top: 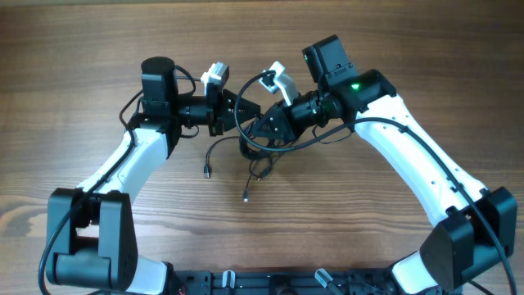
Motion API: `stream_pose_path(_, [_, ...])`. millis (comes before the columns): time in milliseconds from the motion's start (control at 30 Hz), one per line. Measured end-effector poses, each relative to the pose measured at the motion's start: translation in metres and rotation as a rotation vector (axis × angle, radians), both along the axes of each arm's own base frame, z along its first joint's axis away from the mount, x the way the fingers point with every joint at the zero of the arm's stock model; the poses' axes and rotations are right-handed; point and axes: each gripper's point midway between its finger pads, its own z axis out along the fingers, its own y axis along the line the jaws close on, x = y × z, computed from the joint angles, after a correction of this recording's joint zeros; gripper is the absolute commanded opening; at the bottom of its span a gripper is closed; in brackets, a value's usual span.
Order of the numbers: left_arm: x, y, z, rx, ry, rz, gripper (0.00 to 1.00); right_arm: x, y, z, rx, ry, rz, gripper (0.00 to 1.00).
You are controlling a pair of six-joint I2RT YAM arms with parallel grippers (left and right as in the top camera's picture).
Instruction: Untangle cables
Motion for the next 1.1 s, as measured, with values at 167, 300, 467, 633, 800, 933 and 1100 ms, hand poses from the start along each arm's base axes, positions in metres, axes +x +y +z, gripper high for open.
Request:
stream_pose_path(167, [0.000, 0.000, 0.000, 0.000, -0.001, 0.001, 0.04, 0.001, -0.005, -0.008, -0.049, 0.002, -0.021, 0.04])
stream_pose_path(300, [-0.001, 0.000, 0.001, -0.004, 0.000, -0.007, 0.04, 0.005, -0.010, -0.014, -0.091, -0.006, -0.044, 0.04])
stream_pose_path(467, [-0.009, -0.001, 0.001, -0.019, -0.003, -0.044, 0.04, 0.015, -0.053, -0.054, -0.400, 0.105, -0.311, 0.04])
stream_pose_path(633, [-0.012, 0.002, -0.038, 0.117, 0.085, 0.043, 0.33, 0.010, -0.056, -0.067, -0.419, 0.125, -0.305, 0.04])
stream_pose_path(800, [0.003, 0.030, -0.104, 0.476, 0.069, 0.222, 0.49, 0.008, -0.042, -0.057, -0.327, 0.129, -0.256, 0.34])
stream_pose_path(933, [0.007, 0.033, -0.117, 0.575, 0.013, 0.244, 0.50, -0.002, -0.046, -0.060, -0.352, 0.159, -0.239, 0.43])
stream_pose_path(1100, [0.001, 0.017, -0.129, 0.666, -0.048, 0.209, 0.58, 0.009, -0.071, -0.076, -0.511, 0.154, -0.378, 0.44])
